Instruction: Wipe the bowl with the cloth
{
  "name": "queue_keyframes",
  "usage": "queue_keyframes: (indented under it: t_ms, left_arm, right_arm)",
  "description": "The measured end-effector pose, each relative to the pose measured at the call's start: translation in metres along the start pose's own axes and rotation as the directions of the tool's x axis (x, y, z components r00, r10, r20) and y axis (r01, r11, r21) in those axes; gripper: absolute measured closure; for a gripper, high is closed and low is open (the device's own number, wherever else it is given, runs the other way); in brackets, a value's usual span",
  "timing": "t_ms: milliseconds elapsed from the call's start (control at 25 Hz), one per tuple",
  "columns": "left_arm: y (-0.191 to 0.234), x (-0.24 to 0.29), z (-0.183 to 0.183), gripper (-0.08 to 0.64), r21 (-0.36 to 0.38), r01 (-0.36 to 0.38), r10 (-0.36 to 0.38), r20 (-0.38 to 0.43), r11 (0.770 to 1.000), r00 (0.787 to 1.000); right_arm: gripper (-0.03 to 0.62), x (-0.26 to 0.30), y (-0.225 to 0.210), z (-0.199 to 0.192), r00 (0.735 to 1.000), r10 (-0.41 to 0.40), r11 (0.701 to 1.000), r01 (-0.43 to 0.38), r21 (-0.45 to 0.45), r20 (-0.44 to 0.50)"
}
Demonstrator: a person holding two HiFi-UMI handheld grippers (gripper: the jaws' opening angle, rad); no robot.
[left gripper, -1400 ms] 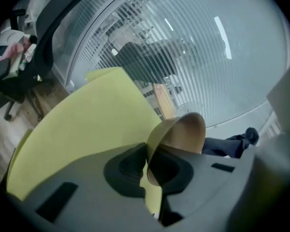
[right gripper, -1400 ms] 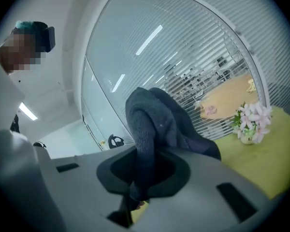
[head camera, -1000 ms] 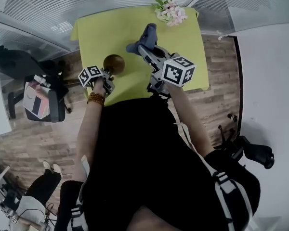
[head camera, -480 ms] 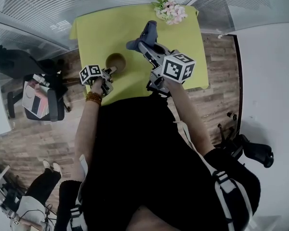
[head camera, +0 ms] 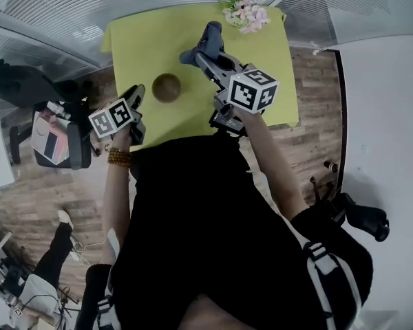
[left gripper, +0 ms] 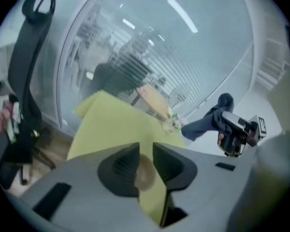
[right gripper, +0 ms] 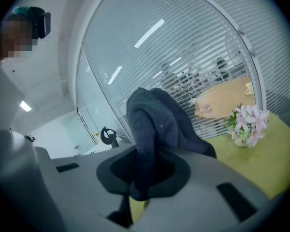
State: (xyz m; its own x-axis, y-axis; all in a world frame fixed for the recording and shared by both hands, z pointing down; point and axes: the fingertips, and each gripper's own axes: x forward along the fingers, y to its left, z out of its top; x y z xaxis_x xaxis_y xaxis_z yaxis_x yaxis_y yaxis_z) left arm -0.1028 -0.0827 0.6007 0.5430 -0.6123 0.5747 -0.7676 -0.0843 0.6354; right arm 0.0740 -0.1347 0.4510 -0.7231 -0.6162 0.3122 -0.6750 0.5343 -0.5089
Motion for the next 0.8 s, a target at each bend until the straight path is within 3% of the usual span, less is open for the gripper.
queue_keyframes:
  t_ms: [80, 160, 320, 400, 560, 800]
  left_arm:
    - [-0.011, -0.016, 0.044, 0.499, 0.111, -0.089, 0.07, 0.159, 0.99, 0.985]
    - [-0.024, -0.027, 0.074, 0.522, 0.206, -0.173, 0.116, 0.262, 0.963, 0.958]
    - [-0.06, -0.036, 0.108, 0.526, 0.396, -0.3, 0.136, 0.39, 0.868, 0.911]
    - [-0.08, -0.036, 0.116, 0.526, 0.45, -0.306, 0.108, 0.414, 0.839, 0.904]
    - [-0.103, -0.028, 0.116, 0.526, 0.485, -0.243, 0.049, 0.378, 0.84, 0.924]
    - [-0.102, -0.023, 0.109, 0.526, 0.495, -0.245, 0.06, 0.359, 0.834, 0.931]
  right_arm:
    - [0.563, 0.005, 0.007, 0.003, 1.0, -0.001, 0.997, 0.001, -0.075, 0.0]
    - [0.563, 0.011, 0.017, 0.003, 1.0, 0.007, 0.987, -0.007, -0.158, -0.004]
    - [0.563, 0.018, 0.024, 0.007, 1.0, -0.027, 0.961, 0.031, -0.275, 0.015]
    - [0.563, 0.017, 0.024, 0.012, 0.998, -0.039, 0.954, 0.05, -0.297, 0.041]
    - [0.566, 0.013, 0.022, 0.019, 0.996, -0.064, 0.945, 0.08, -0.318, 0.06]
    - [0.568, 0.008, 0.016, 0.017, 0.993, -0.1, 0.933, 0.115, -0.341, 0.063]
